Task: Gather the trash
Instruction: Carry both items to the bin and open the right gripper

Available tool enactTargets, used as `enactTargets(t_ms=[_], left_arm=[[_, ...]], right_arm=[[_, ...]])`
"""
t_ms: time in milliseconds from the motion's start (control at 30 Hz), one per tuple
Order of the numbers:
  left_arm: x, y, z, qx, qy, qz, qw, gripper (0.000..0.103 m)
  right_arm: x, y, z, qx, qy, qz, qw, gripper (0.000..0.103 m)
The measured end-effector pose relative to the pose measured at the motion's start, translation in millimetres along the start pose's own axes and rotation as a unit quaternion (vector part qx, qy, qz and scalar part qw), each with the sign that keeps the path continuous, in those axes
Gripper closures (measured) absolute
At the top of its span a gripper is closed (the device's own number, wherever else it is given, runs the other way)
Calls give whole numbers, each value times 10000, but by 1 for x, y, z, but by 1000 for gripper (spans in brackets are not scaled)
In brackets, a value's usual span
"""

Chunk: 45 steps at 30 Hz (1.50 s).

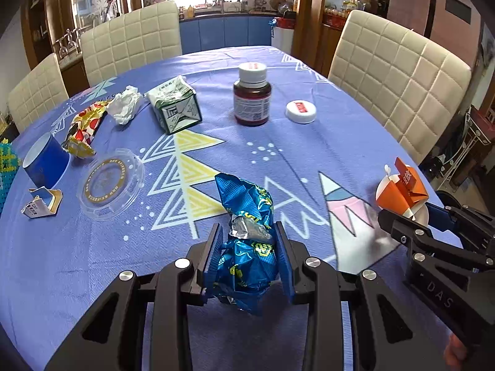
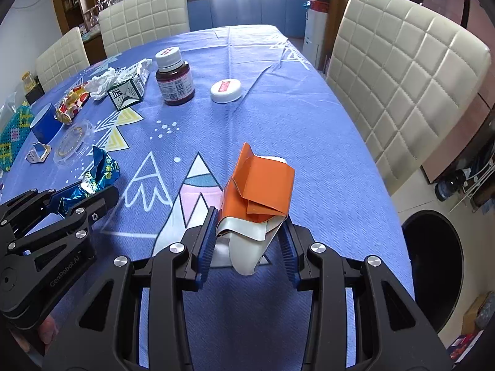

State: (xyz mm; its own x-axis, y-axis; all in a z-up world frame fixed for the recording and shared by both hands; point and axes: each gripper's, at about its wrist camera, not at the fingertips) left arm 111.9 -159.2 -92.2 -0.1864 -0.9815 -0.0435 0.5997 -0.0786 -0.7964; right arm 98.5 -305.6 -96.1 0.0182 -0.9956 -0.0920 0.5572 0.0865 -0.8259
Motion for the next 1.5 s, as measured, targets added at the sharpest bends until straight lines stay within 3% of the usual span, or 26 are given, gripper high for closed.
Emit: enactTargets(t_ms=[567,1500], left_arm=[[56,-18,-7,150,373,-207,9990,70],[136,-15,0,142,906,-440,9948,70]], right_arm=[[43,-24,-23,110,309,-125,9994,63],[112,-36,-39,155,770,-275,9965,63]])
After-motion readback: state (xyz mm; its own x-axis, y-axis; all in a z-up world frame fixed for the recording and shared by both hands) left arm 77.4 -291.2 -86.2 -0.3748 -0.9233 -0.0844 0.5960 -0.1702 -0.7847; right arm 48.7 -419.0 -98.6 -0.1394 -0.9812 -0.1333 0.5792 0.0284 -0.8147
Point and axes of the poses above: each gripper's, at about its wrist camera, not at the fingertips, and y roughly the way its jaws point, x to its right, z to its top, and after that the axes turned 4 degrees about z, right-handed
